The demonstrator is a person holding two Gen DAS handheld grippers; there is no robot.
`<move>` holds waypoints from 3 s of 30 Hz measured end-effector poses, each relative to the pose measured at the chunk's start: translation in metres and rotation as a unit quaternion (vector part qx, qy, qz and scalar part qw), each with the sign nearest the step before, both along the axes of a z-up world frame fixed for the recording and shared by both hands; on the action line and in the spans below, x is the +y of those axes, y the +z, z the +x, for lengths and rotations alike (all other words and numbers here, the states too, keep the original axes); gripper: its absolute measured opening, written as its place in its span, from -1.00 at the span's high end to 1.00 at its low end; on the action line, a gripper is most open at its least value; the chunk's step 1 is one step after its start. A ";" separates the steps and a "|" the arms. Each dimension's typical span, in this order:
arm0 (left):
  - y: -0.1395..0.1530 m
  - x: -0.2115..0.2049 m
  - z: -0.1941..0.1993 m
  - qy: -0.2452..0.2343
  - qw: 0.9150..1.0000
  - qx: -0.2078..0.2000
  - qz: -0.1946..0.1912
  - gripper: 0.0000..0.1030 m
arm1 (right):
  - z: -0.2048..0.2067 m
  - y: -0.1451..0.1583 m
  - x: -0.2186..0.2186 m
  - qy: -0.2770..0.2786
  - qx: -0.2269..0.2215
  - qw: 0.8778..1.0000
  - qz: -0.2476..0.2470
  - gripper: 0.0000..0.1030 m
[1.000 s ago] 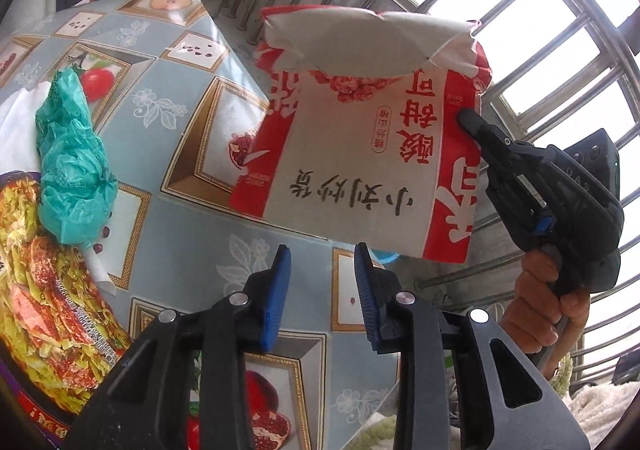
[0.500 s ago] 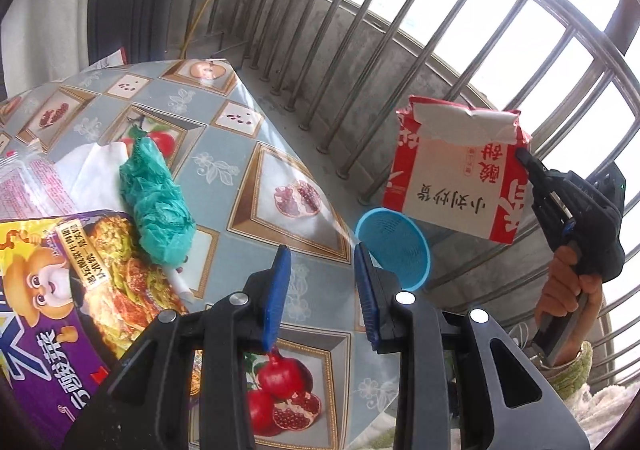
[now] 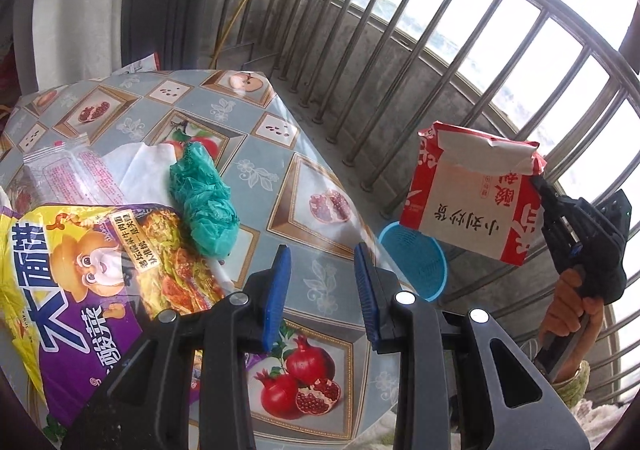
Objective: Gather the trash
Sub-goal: 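Grasp the green plastic bag with the left tool and lift it, then drop the paper bag and green bag into the blue wastebasket with both tools, then move both tools back over the table toward the noodle bag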
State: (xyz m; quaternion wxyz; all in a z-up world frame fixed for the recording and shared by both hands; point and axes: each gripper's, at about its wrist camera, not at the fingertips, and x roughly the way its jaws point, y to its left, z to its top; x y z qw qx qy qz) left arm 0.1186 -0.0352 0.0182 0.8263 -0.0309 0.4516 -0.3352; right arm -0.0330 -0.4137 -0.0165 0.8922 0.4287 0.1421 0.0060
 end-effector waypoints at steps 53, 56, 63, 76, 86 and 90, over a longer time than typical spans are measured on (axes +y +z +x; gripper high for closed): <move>0.012 -0.069 0.037 -0.023 0.998 -0.015 0.052 0.51 | 0.055 0.006 0.006 0.011 0.027 1.000 -0.005 1.00; 0.010 -0.116 0.032 -0.085 0.996 0.010 0.033 0.51 | 0.029 0.002 -0.027 -0.044 0.035 0.998 -0.001 1.00; -0.025 -0.248 0.021 -0.212 0.975 0.051 0.029 0.51 | -0.017 -0.041 -0.116 -0.170 0.082 0.979 0.071 0.99; -0.128 -0.390 0.005 -0.268 0.956 0.036 0.111 -0.18 | -0.028 -0.220 -0.232 -0.283 0.312 0.894 0.155 0.14; -0.099 -0.337 0.022 -0.219 0.972 0.029 0.076 -0.19 | -0.050 -0.208 -0.206 -0.290 0.314 0.896 0.122 0.14; -0.067 -0.300 0.017 -0.197 0.978 0.005 0.060 -0.19 | -0.040 -0.166 -0.179 -0.262 0.305 0.914 0.053 0.14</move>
